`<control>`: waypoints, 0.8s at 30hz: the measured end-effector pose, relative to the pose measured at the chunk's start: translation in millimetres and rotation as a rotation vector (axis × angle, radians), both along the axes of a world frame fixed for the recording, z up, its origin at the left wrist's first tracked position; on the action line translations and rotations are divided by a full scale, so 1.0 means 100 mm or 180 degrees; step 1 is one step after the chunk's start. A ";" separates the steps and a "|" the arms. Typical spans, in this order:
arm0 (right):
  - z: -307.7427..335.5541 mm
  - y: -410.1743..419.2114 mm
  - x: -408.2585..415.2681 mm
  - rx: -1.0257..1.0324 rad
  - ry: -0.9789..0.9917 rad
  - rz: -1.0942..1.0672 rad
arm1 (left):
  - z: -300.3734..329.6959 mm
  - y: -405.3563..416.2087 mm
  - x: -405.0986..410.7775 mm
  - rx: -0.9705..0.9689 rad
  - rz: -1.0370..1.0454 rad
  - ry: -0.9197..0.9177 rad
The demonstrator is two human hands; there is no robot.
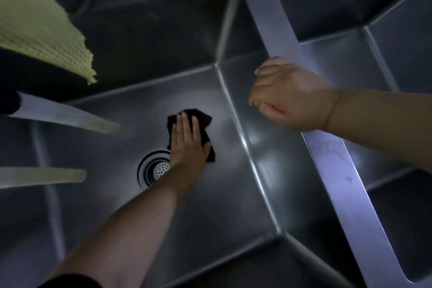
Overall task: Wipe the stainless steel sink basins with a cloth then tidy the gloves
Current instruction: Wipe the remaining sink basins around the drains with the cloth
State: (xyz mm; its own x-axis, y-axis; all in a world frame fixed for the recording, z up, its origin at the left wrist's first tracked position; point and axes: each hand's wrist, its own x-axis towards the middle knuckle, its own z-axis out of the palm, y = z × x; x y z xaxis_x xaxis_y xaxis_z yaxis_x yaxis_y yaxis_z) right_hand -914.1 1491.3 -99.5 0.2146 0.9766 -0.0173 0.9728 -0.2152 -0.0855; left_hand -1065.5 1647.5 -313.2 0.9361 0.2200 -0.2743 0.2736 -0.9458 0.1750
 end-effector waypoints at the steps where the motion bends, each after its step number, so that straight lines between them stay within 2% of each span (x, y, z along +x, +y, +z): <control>1: 0.00 -0.01 0.01 0.0017 0.0030 -0.0004 | 0.00 0.09 0.18 -0.0025 0.0146 -0.0011; 5: -0.04 -0.02 0.02 0.0111 0.0029 0.0024 | -0.03 0.23 0.85 -0.0176 0.0557 -0.0069; 11: -0.04 -0.03 0.03 0.0137 0.0027 0.0036 | -0.10 -0.32 1.15 -0.0113 -0.0223 -0.0106; 16: -0.05 -0.01 0.02 0.0014 -0.0037 -0.0040 | -0.10 -0.62 0.66 -0.0061 -0.0587 -0.0141; 20: -0.03 0.00 0.00 0.0024 -0.0100 -0.0072 | -0.03 -0.92 0.02 -0.0423 -0.1034 0.0024; 24: -0.02 -0.01 -0.01 -0.0021 -0.0143 -0.0108 | 0.09 -1.04 -0.65 -0.0403 -0.2452 0.0127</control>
State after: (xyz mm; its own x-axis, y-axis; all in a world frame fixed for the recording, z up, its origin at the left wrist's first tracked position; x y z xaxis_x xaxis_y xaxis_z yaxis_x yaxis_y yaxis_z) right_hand -915.1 1490.7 -101.5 0.2483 0.9686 -0.0133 0.9678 -0.2486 -0.0403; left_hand -1130.3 1543.9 -304.2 0.8012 -0.5231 -0.2907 -0.4437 -0.8452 0.2980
